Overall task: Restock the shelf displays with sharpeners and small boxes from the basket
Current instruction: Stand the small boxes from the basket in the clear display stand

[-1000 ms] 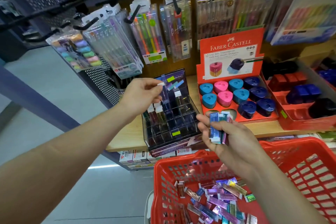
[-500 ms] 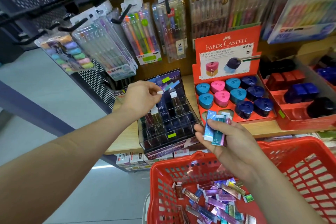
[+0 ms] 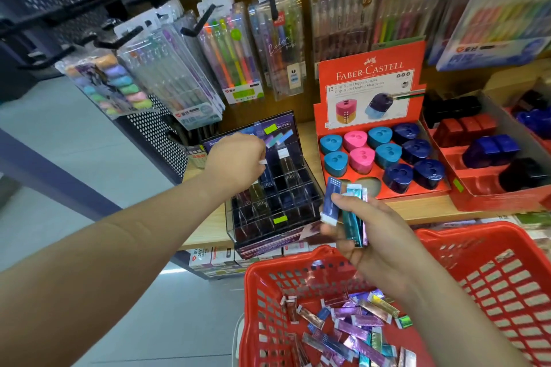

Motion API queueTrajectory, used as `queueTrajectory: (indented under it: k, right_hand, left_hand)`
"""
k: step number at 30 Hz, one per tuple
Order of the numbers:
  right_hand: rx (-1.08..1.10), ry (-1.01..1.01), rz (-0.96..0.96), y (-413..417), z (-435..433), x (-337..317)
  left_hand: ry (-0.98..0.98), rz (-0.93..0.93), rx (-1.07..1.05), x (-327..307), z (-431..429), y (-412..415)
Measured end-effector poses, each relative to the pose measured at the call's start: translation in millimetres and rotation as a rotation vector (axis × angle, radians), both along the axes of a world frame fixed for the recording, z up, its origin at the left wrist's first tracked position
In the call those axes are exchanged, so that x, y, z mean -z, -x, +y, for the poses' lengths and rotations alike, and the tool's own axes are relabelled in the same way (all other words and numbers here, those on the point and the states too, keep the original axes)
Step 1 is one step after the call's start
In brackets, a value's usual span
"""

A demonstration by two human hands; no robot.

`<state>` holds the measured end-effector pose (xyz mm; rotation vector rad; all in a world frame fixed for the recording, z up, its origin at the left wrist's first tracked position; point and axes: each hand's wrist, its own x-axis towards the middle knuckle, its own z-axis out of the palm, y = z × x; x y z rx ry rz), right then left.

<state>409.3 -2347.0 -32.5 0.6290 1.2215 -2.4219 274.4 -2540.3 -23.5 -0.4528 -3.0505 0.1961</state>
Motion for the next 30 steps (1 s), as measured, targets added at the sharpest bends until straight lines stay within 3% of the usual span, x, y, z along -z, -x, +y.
queueTrajectory:
  k: [5, 10, 12, 15, 17, 23, 26, 30]
  right_hand:
    - [-0.042, -0.042, 0.029, -2.2, -1.2, -1.3]
    - [-0.023, -0.074, 0.073, -2.1, -1.1, -0.2]
    - [0.016, -0.073, 0.080, 0.4, -0.1, 1.3]
    - [0.087, -0.045, 0.078, 3.8, 1.3, 4.0]
    - [0.126, -0.012, 0.072, 4.7, 1.7, 5.5]
    - [0.124, 0.056, 0.049, 3.2, -1.4, 9.8]
    - [0.144, 0.147, 0.032, 4.6, 0.5, 11.1]
    - [0.118, 0.200, 0.045, 4.6, 5.9, 8.7]
  left_hand:
    - [0.164, 0.012, -0.028, -2.0, 7.7, 2.1]
    - [-0.001, -0.060, 0.090, -22.7, 15.9, -14.3]
    - [-0.250, -0.254, 0.112, -34.2, 28.6, -34.0]
    - [-0.778, -0.725, -0.061, -44.7, 46.2, -61.4]
    - [-0.945, -0.819, -0.122, -44.3, 47.0, -68.0]
    - [-1.129, -0.687, -0.146, -38.9, 44.9, -73.5]
    - [-1.142, -0.437, -0.173, -48.6, 31.5, -57.8]
    - [-1.001, -0.160, -0.183, -57.1, 2.8, -31.6]
